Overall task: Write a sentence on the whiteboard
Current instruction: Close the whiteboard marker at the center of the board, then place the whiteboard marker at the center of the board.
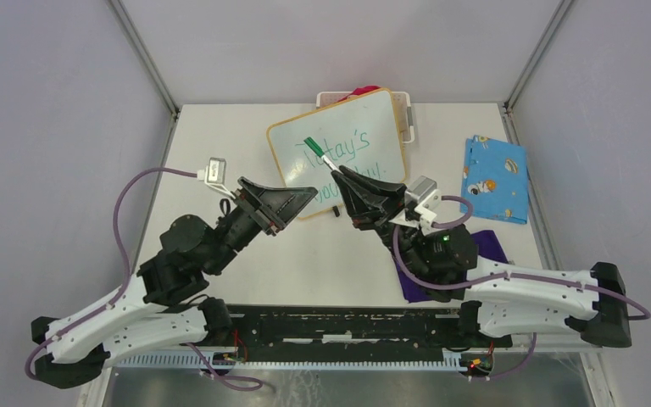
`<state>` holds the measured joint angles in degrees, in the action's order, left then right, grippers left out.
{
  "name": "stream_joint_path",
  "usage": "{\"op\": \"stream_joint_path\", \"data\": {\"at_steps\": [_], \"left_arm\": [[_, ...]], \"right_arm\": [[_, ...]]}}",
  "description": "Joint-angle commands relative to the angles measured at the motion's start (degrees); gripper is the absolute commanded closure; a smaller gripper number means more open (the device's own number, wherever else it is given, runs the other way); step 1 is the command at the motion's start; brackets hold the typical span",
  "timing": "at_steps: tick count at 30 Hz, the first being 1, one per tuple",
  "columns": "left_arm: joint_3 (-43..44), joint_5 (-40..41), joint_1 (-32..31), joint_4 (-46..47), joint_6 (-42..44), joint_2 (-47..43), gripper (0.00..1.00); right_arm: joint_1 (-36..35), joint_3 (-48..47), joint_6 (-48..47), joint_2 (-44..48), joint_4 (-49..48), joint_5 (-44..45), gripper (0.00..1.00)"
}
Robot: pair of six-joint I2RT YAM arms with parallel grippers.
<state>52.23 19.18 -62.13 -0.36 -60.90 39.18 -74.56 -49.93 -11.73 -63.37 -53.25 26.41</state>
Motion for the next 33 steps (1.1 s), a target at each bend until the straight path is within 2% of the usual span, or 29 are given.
{"op": "stream_joint_path", "data": {"at_steps": [1, 4, 8, 12, 16, 19, 24, 27, 33], "left_arm": [[-0.2, 2.9, -0.1, -10.5, 4.2, -4.8, 0.01], [1.6, 8.2, -0.2, -18.8, 6.4, -8.1, 0.00], [2.0, 13.7, -0.2, -25.2, 11.5, -11.7, 0.00], [1.7, 16.1, -0.1, -28.5, 14.3, -13.0, 0.00], [0.4, 17.4, -0.2, -29.1, 15.1, -13.5, 0.00], [-1.2, 17.5, -0.2, -29.2, 14.7, -14.0, 0.00], [-3.3, 16.8, -0.2, -29.2, 13.4, -14.5, 0.00], [-4.3, 16.6, -0.2, -29.1, 13.0, -15.0, 0.00], [-5.8, 16.7, -0.1, -29.2, 12.2, -15.4, 0.00]], "right_arm": [[0.1, 4.1, -0.1, 6.9, 5.2, 0.4, 1.00], [0.0, 8.1, -0.1, 10.4, 12.7, 0.3, 1.00], [0.1, 14.6, 2.7, 13.7, 25.0, -0.3, 1.00], [0.5, 22.6, 10.8, 15.4, 29.1, -3.8, 1.00], [3.3, 28.7, 18.8, 14.5, 26.7, -11.0, 1.00], [7.9, 31.2, 24.7, 10.9, 22.4, -21.8, 1.00], [16.3, 35.2, 35.1, 3.0, 10.1, -36.6, 1.00], [18.7, 35.5, 38.8, -1.9, 5.5, -40.3, 1.00], [23.1, 33.7, 42.7, -13.1, 3.9, -44.3, 1.00]]}}
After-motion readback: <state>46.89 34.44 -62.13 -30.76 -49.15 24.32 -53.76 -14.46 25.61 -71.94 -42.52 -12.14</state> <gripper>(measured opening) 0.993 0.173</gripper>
